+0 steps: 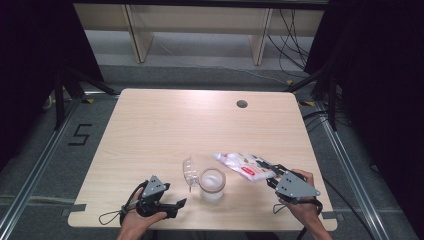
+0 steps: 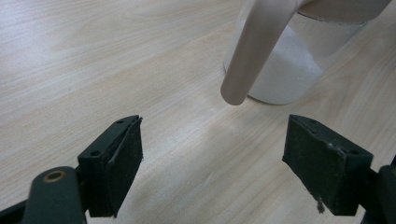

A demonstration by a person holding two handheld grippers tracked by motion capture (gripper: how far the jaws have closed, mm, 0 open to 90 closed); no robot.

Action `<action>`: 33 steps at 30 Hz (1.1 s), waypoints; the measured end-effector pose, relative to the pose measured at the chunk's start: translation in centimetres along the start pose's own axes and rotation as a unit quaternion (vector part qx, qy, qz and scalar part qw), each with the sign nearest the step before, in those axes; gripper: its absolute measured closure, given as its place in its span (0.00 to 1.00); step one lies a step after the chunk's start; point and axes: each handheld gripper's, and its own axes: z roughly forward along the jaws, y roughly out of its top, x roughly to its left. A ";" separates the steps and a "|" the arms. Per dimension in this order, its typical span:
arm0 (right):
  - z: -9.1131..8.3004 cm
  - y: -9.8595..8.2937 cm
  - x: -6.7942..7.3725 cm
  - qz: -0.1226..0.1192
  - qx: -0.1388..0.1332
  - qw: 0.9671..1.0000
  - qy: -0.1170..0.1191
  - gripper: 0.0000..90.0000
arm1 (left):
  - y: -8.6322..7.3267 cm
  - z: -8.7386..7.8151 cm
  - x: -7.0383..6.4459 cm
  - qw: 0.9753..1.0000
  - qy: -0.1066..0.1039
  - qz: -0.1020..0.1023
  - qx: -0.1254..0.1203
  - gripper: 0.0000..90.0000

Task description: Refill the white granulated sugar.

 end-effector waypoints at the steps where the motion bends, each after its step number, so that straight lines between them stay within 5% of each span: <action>1: 0.0 -0.1 -0.1 0.000 0.000 1.000 -0.002 0.94 | 0.0 0.0 0.0 1.000 0.000 0.000 0.000 0.21; 6: 0.0 -0.5 -0.6 0.036 -0.013 0.999 0.003 0.95 | 0.0 0.0 0.0 1.000 0.000 0.001 -0.001 0.21; 8: 0.0 -0.9 -0.7 0.078 -0.017 0.997 0.008 0.96 | 0.0 0.0 0.0 1.000 0.000 0.000 0.000 0.21; 12: 0.1 -1.4 -1.0 0.103 -0.018 0.994 0.010 0.96 | 0.0 0.0 0.0 1.000 0.000 0.000 0.000 0.21; 15: 0.2 -2.2 -1.6 0.151 -0.032 0.988 0.012 0.96 | 0.0 0.0 0.0 1.000 0.000 0.001 -0.001 0.21; 28: 1.0 -4.7 -3.1 0.211 -0.047 0.976 0.006 0.96 | 0.0 0.0 0.0 1.000 0.001 0.001 -0.002 0.21; 29: 1.0 -4.8 -3.0 0.230 -0.042 0.972 0.011 0.96 | 0.0 0.0 0.0 1.000 0.001 0.001 -0.001 0.21; 33: 1.1 -5.6 -3.4 0.244 -0.029 0.969 0.006 0.96 | 0.0 0.0 0.0 1.000 0.001 0.000 -0.001 0.21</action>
